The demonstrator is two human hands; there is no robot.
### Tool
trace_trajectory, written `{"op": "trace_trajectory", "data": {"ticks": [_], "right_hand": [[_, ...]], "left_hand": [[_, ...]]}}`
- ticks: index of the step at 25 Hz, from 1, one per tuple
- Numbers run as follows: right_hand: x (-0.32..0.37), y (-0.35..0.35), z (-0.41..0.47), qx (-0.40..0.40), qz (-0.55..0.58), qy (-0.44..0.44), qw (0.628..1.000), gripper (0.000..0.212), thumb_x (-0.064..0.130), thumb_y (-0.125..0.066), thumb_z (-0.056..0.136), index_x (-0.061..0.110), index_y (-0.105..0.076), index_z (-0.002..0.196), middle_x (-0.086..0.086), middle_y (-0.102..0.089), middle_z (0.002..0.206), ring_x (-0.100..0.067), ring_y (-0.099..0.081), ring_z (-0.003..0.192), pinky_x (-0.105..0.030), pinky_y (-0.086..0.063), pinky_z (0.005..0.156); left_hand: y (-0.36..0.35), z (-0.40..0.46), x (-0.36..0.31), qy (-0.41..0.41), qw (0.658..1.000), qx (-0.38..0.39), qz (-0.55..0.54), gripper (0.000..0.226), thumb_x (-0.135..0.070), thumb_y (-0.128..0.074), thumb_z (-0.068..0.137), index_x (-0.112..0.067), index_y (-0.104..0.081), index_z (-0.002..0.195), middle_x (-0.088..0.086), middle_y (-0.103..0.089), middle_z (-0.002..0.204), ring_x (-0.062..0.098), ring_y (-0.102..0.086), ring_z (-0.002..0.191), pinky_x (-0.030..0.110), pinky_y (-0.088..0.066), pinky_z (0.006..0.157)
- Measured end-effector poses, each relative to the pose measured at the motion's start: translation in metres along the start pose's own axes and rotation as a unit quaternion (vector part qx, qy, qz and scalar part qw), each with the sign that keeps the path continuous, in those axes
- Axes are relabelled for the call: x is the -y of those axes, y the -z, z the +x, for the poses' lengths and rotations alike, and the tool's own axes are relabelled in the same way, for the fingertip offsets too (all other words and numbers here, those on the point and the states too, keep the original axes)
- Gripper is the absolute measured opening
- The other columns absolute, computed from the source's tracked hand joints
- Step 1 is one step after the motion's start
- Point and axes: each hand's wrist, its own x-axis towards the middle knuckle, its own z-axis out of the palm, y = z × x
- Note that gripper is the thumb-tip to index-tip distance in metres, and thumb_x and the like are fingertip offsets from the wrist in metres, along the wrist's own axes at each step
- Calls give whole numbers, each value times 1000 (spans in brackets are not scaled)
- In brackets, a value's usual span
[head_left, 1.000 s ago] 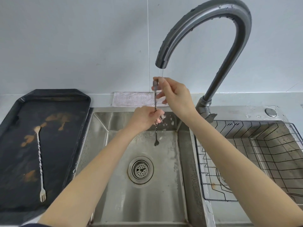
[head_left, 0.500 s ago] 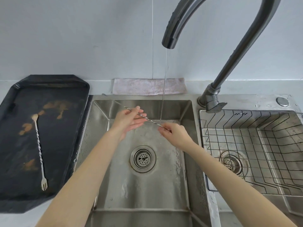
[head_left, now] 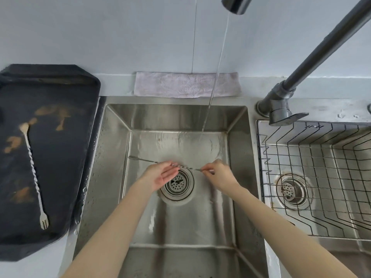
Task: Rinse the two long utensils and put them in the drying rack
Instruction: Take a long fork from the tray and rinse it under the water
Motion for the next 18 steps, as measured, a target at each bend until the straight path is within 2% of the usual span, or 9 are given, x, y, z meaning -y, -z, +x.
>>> {"op": "trace_trajectory", "data": {"ticks": [2,3,5,7,9,13,18], "right_hand": [[-10,-11,6,1,-31,-18,999,24,16,-52,92,11,-68,109,-16,-56,120,-30,-56,110,-31,-43,96],[-13,-15,8,4,-42,-26,999,24,17,-53,92,12,-68,109,-16,-55,120,-30,-55,110,-32,-43,96],[-18,-22,11,13,-74,-27,997,23,18,-52,92,13,-67,109,-14,-56,118,-29,-54,111,-35,-44,96],[-22,-27,13,20,-97,-24,995,24,17,-50,92,14,-67,109,-14,-56,116,-30,-53,111,-37,-46,96],[-26,-31,13,27,-107,-27,993,24,16,-50,92,14,-66,110,-14,-56,117,-29,-55,109,-37,-47,94],[-31,-37,11,36,-116,-26,992,26,13,-49,93,13,-63,114,-11,-55,119,-26,-56,109,-34,-47,93],[-30,-34,6,31,-148,-14,988,30,13,-44,94,16,-61,118,-11,-57,121,-29,-52,115,-35,-45,94]], "left_hand": [[3,10,11,28,999,-8,-33,10,0,-46,94,0,-54,87,16,-62,87,24,-61,80,39,-50,96],[3,15,15,40,998,-10,-46,9,0,-46,94,0,-53,89,16,-61,88,25,-61,81,42,-46,100],[5,23,22,62,995,-10,-81,7,-2,-45,94,1,-52,96,17,-60,91,29,-61,96,45,-45,95],[8,31,27,81,991,-15,-101,7,-2,-44,94,0,-50,90,19,-58,101,32,-54,111,45,-44,90],[9,36,30,94,989,-20,-114,13,-2,-43,93,-2,-49,82,19,-55,107,31,-52,108,44,-42,91],[11,37,34,97,988,-27,-116,17,-5,-42,94,-2,-48,78,16,-55,90,27,-57,88,42,-41,91],[13,29,32,101,990,-33,-94,14,-5,-43,94,-1,-48,81,17,-54,100,31,-50,120,46,-41,92]]}}
